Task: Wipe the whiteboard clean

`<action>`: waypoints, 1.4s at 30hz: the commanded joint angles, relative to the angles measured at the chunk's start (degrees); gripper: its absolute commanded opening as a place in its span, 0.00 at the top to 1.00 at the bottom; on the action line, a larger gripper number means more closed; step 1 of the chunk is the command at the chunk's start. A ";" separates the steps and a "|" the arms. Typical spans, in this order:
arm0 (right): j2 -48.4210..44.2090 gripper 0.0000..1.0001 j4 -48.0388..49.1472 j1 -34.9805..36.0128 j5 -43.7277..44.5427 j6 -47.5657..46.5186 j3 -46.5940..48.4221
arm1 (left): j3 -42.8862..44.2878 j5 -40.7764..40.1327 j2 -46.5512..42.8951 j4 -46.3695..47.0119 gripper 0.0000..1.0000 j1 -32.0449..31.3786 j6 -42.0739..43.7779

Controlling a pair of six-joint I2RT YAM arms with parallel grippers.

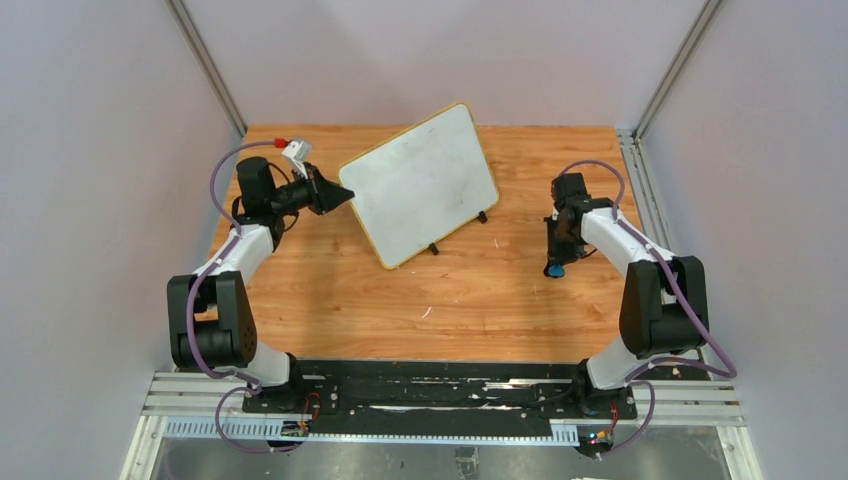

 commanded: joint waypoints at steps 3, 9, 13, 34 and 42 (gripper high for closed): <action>1.80 0.87 1.50 -1.06 -3.73 0.25 -1.10 | 0.85 -1.52 0.27 -1.65 1.00 -0.67 5.33; 2.87 0.76 1.93 -1.00 -4.37 0.24 -1.09 | 0.85 -1.63 0.26 -1.84 1.00 -0.73 5.54; 3.37 0.73 1.57 -1.05 -4.35 0.42 -0.88 | 0.85 -1.61 0.28 -1.84 1.00 -0.67 5.54; 3.09 0.44 1.60 -1.02 -4.80 0.26 -0.96 | 1.33 -0.54 -0.15 -2.36 0.90 -0.71 5.48; 3.44 0.44 1.64 -1.05 -4.63 0.25 -0.74 | 1.38 0.46 -1.14 -2.36 0.73 -0.72 5.10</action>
